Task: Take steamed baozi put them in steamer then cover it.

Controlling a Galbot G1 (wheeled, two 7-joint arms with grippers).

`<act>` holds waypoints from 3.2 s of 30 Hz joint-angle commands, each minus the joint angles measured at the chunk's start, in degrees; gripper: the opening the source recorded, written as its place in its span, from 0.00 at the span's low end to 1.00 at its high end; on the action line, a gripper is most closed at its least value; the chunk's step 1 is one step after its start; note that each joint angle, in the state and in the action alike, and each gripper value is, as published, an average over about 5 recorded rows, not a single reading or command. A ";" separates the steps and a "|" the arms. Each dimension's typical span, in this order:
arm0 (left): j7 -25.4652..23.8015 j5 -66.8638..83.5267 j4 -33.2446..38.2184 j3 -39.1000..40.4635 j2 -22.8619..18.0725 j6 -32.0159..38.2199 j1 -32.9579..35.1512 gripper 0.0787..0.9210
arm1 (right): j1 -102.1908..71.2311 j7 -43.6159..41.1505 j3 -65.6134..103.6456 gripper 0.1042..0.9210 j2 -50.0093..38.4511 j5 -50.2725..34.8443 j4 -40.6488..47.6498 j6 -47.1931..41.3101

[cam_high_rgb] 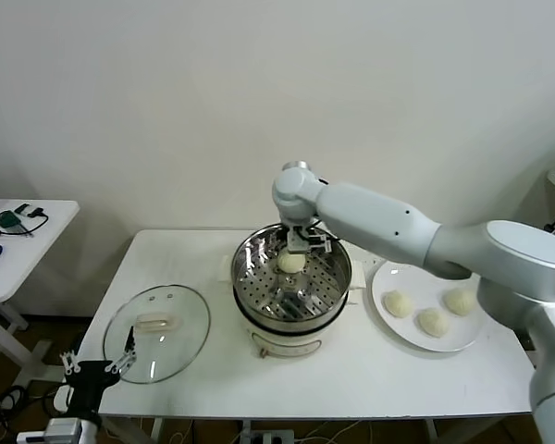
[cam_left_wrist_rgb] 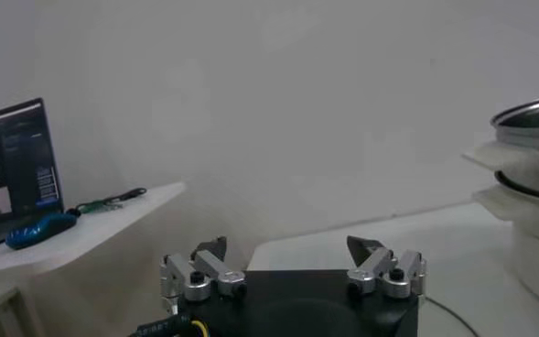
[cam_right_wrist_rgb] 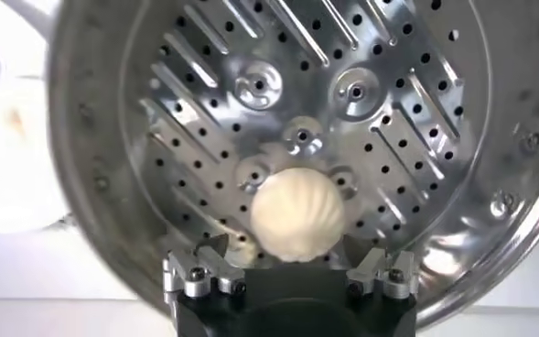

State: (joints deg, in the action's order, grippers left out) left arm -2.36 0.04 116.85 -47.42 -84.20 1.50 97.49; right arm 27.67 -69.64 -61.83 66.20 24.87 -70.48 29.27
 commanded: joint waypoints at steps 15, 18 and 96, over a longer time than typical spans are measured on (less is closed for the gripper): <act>-0.07 -1.49 1.64 0.56 -0.31 -0.33 1.62 0.88 | 1.20 5.53 -9.84 0.88 -34.26 -42.66 -3.96 -42.70; -0.10 -1.88 1.66 0.73 -0.42 -0.40 1.49 0.88 | -7.01 4.89 -3.57 0.88 -35.62 -40.77 -2.81 -43.37; -0.04 1.59 5.11 -0.10 -2.32 -0.10 4.13 0.88 | 19.97 6.30 -19.51 0.66 -6.29 -69.24 8.53 -46.38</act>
State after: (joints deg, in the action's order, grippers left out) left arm -2.32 0.85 121.30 -47.86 -86.40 1.57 101.48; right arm 37.10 -65.21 -72.71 54.77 -31.79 -58.31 -14.63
